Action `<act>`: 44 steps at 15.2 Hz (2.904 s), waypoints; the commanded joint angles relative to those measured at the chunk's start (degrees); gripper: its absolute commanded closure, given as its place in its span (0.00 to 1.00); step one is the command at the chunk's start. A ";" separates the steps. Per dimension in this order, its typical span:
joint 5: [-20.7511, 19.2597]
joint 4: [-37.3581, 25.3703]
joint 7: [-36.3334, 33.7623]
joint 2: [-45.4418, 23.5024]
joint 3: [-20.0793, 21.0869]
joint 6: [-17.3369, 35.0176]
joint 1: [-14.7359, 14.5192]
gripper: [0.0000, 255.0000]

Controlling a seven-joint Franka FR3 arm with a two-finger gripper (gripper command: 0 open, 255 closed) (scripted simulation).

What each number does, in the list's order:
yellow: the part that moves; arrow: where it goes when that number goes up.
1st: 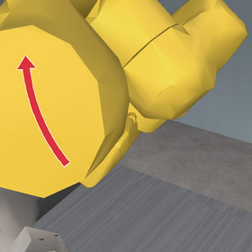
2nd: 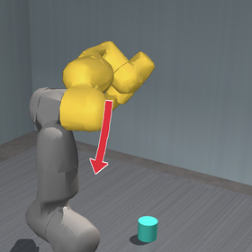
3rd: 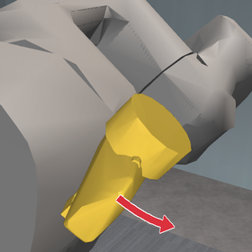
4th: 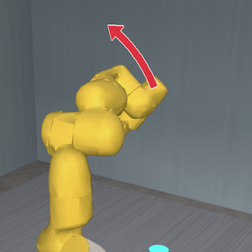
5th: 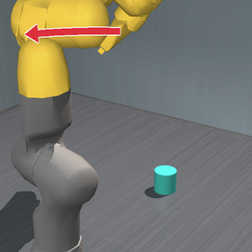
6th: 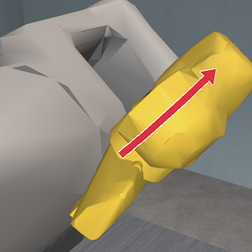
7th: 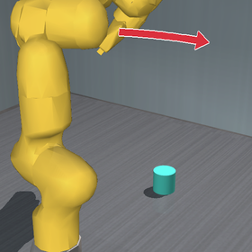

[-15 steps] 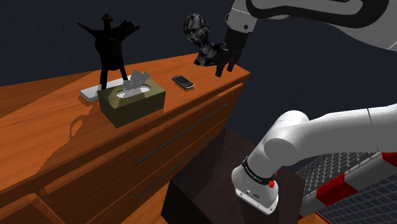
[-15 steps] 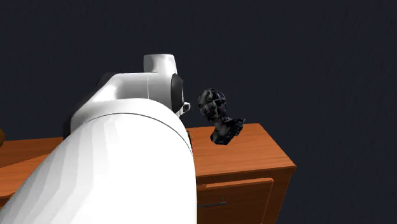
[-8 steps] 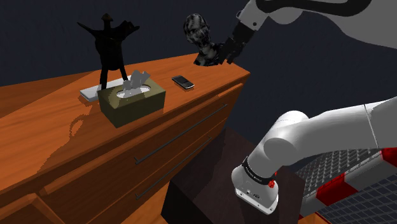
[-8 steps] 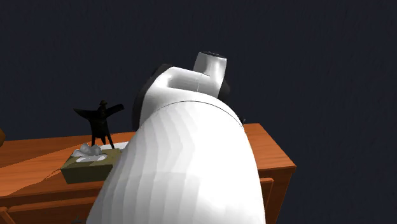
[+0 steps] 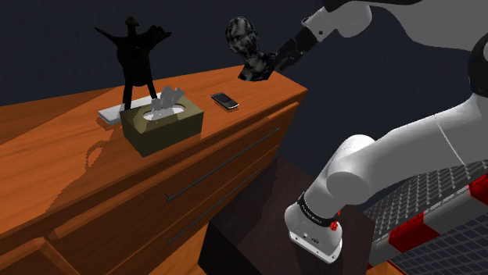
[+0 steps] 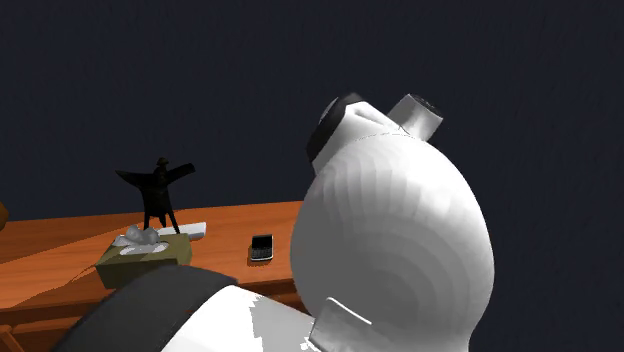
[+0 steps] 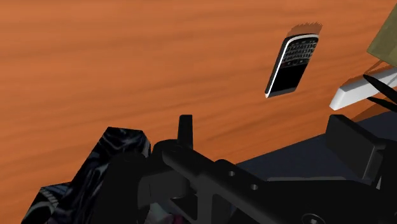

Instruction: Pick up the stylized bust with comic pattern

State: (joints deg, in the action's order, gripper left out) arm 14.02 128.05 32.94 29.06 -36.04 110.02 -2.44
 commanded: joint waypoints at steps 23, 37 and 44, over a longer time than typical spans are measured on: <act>50.52 -19.53 39.56 -44.45 -31.40 -22.10 -3.30 1.00; 48.32 -22.28 35.44 -41.57 -32.63 -23.14 -4.74 1.00; 46.74 -25.70 31.39 -39.44 -33.31 -24.75 -5.48 1.00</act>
State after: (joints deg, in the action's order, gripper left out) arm 60.12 103.22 64.89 -10.52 -69.60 85.78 -7.81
